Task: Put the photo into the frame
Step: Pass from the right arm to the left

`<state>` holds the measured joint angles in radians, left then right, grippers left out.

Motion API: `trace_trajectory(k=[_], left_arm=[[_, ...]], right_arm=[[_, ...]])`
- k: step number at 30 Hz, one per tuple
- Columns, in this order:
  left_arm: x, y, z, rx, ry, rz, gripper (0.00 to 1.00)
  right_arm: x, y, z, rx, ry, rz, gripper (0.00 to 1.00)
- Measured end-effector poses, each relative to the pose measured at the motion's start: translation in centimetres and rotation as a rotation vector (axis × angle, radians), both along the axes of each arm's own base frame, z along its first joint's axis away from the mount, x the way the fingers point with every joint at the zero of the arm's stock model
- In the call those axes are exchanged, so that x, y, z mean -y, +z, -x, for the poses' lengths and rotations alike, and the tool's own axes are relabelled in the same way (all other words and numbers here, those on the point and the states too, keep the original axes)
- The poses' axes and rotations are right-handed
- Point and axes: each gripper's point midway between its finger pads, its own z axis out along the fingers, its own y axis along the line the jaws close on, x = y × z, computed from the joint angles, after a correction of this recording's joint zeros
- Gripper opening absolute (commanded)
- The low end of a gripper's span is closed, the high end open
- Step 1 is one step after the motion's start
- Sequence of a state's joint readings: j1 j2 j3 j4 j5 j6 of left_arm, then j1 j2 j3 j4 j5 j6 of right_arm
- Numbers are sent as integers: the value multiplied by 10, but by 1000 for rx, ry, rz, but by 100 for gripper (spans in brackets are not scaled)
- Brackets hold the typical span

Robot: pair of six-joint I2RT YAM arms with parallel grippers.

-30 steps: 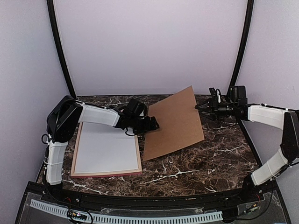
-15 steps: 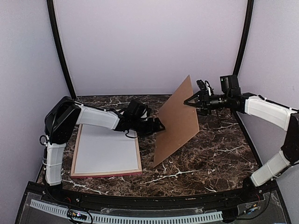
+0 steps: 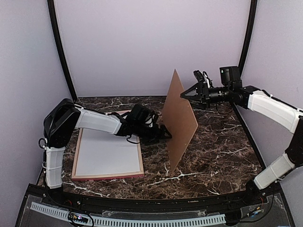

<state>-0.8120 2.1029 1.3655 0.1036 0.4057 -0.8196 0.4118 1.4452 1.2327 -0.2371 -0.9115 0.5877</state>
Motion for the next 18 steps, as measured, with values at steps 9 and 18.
trace_trajectory(k=[9, 18], left_arm=[[0, 81, -12, 117, -7, 96, 91], [-25, 189, -33, 288, 57, 206, 93]], right_arm=[[-16, 18, 9, 44, 38, -12, 77], [-30, 17, 14, 44, 72, -12, 78]])
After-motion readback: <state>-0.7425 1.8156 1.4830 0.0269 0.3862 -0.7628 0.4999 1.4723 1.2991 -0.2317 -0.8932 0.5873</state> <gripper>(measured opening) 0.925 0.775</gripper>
